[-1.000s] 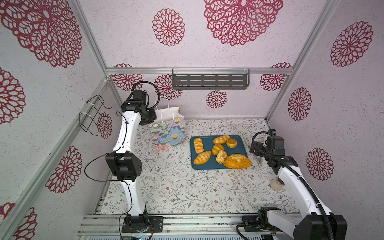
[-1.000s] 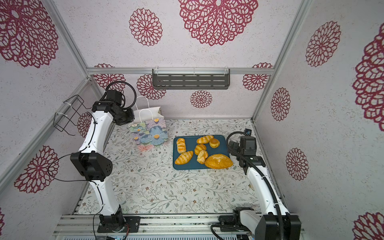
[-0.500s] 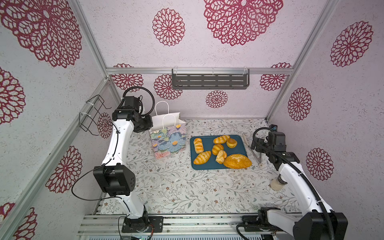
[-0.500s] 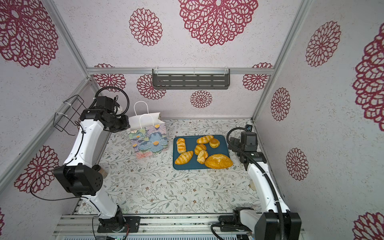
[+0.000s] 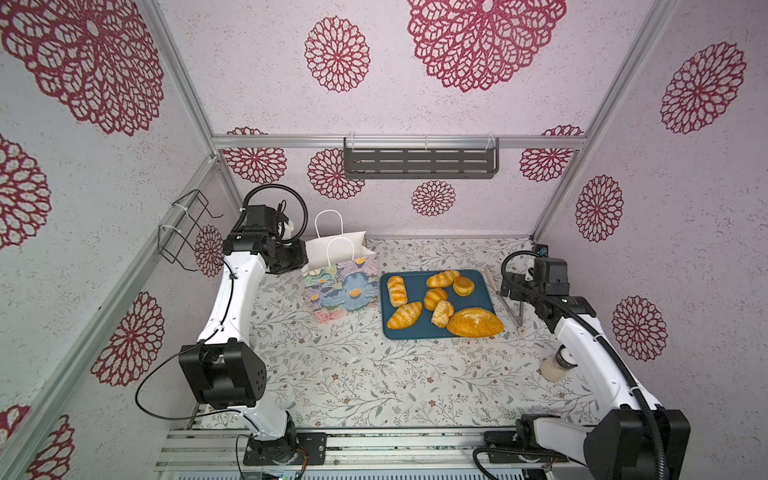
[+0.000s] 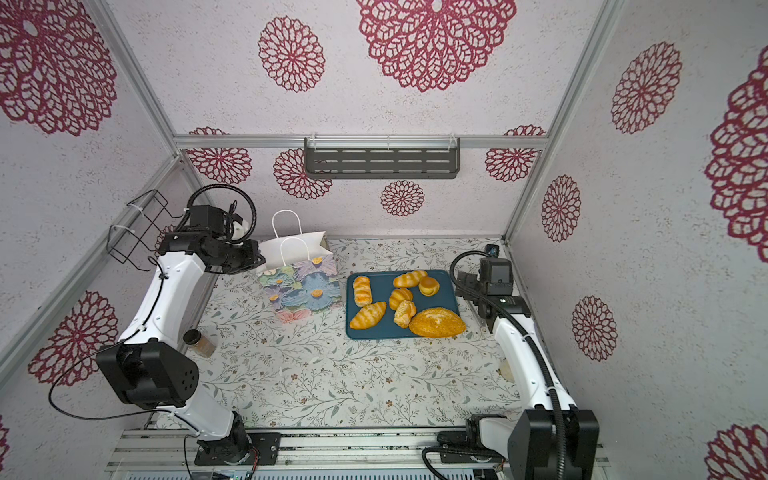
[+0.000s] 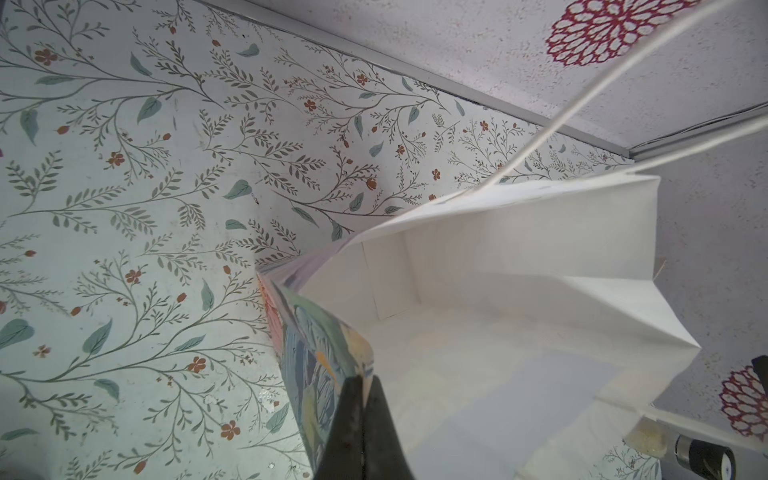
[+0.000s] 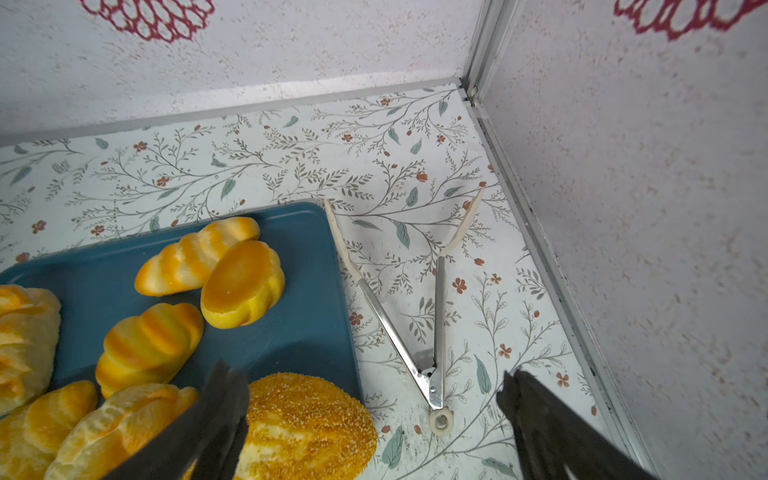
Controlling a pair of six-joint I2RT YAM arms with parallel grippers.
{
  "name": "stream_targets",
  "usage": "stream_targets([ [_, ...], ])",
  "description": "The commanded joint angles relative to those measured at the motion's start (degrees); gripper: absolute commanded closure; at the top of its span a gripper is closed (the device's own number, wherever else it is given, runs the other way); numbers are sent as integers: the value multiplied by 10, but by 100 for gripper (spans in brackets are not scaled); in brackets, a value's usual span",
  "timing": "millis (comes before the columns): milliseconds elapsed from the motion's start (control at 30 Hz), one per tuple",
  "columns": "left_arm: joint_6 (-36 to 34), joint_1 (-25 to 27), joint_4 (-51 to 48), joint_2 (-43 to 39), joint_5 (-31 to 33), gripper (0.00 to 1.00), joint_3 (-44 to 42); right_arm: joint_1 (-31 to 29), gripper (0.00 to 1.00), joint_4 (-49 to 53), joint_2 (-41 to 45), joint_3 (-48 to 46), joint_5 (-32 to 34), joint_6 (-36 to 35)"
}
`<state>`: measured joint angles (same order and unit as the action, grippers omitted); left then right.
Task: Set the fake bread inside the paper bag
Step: 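Lower the left gripper onto the bag's near rim and pinch it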
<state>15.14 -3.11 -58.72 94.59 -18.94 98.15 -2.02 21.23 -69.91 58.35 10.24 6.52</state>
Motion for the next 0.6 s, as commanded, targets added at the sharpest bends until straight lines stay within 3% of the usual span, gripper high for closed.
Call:
stream_targets([
  [0, -22, -3, 16, -25, -19, 100, -12, 4, 1, 33, -14, 17, 3, -31],
  [567, -27, -36, 26, -30, -46, 100, -11, 11, 1, 16, -96, 5, 40, -69],
])
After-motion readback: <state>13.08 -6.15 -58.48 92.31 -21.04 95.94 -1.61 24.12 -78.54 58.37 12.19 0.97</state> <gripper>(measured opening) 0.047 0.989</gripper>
